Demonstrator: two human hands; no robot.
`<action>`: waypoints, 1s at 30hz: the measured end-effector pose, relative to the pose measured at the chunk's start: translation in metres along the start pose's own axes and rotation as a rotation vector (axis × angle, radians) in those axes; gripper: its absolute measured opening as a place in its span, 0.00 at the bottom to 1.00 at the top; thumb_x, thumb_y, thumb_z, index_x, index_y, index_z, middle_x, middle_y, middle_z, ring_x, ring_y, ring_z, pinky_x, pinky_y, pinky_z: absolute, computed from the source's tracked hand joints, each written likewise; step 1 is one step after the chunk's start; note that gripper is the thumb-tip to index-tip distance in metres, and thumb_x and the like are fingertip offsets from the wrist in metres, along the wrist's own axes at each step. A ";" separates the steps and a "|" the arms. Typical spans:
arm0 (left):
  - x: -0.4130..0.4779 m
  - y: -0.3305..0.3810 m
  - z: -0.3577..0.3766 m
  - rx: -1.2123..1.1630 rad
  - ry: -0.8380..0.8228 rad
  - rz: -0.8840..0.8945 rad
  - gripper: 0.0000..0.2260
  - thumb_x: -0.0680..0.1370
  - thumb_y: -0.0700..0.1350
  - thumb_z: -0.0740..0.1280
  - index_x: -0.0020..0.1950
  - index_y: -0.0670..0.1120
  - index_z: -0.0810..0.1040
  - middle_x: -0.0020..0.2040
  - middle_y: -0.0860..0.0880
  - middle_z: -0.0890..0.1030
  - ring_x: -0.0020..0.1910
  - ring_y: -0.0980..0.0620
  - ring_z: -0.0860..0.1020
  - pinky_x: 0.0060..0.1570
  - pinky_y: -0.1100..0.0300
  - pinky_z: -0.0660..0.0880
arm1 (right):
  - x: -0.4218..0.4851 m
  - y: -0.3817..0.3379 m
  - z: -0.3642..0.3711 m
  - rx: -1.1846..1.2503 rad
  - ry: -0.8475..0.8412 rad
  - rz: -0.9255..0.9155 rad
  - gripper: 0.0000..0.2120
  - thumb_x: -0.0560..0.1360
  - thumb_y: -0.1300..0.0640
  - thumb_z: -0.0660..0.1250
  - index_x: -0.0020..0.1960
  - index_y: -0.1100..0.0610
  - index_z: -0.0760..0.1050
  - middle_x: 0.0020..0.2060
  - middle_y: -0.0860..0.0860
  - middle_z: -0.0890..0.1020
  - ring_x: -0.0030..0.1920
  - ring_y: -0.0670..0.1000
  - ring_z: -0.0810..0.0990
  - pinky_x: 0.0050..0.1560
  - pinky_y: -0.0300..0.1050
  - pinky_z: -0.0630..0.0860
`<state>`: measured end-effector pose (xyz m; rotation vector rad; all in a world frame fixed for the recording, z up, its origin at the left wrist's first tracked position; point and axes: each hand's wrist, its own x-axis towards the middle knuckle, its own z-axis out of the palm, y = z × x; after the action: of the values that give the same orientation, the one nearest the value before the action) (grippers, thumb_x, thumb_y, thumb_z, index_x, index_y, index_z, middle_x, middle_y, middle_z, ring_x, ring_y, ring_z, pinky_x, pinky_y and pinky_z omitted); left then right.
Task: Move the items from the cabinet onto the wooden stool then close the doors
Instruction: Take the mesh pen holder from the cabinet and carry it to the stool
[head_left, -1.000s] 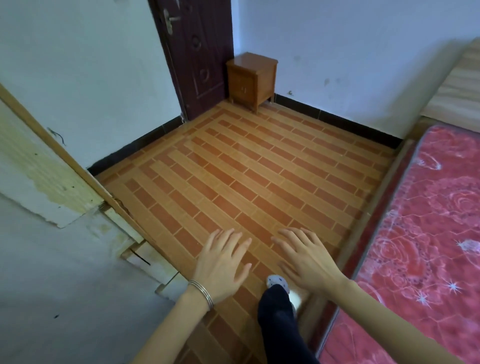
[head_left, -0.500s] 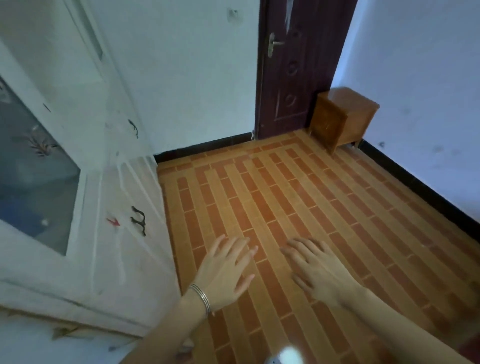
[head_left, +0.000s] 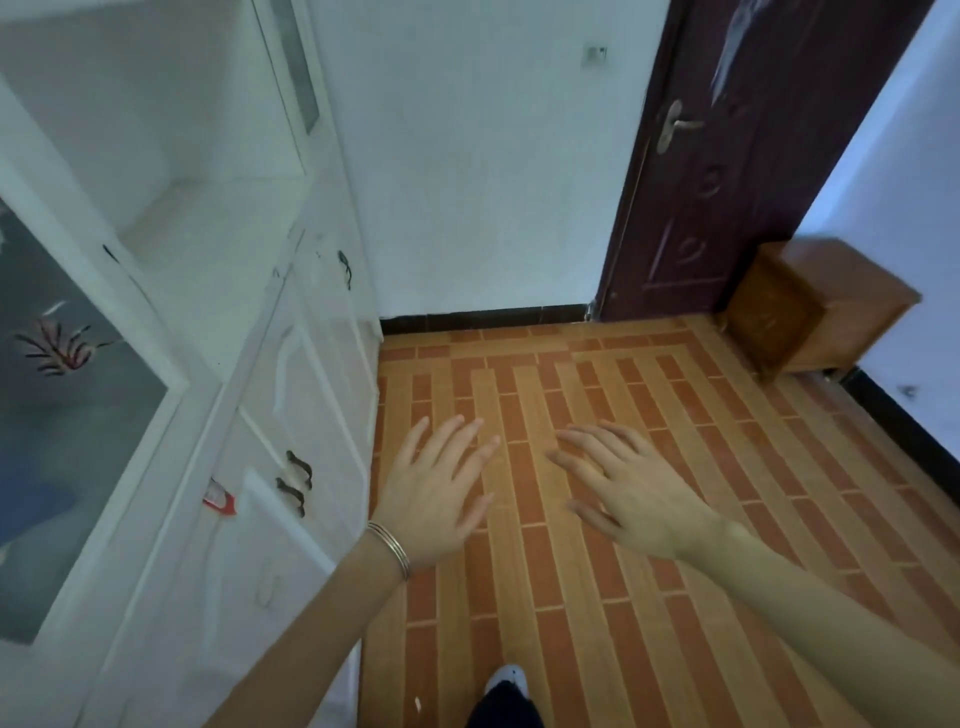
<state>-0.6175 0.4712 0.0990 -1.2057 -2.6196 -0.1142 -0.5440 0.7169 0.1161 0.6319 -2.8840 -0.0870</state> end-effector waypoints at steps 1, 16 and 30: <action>0.018 -0.008 0.001 0.000 0.008 -0.016 0.24 0.77 0.57 0.53 0.68 0.47 0.72 0.67 0.44 0.73 0.67 0.44 0.68 0.65 0.41 0.64 | 0.012 0.015 -0.005 -0.013 0.005 -0.008 0.23 0.78 0.43 0.55 0.68 0.54 0.66 0.66 0.54 0.71 0.67 0.53 0.67 0.67 0.55 0.65; 0.163 -0.102 0.030 0.086 0.051 -0.208 0.23 0.75 0.56 0.55 0.66 0.47 0.74 0.64 0.44 0.75 0.65 0.43 0.71 0.65 0.41 0.65 | 0.187 0.161 0.027 0.002 0.064 -0.126 0.23 0.77 0.43 0.55 0.69 0.51 0.62 0.66 0.52 0.71 0.67 0.52 0.68 0.68 0.53 0.63; 0.349 -0.166 0.069 0.169 0.100 -0.492 0.22 0.76 0.55 0.56 0.67 0.48 0.69 0.65 0.44 0.74 0.66 0.43 0.70 0.64 0.42 0.61 | 0.346 0.354 0.074 0.059 0.067 -0.322 0.22 0.77 0.44 0.51 0.67 0.49 0.66 0.65 0.49 0.73 0.66 0.50 0.69 0.67 0.53 0.66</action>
<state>-0.9739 0.6316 0.1298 -0.4729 -2.7134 -0.0401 -1.0118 0.8938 0.1369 1.0835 -2.7039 -0.0249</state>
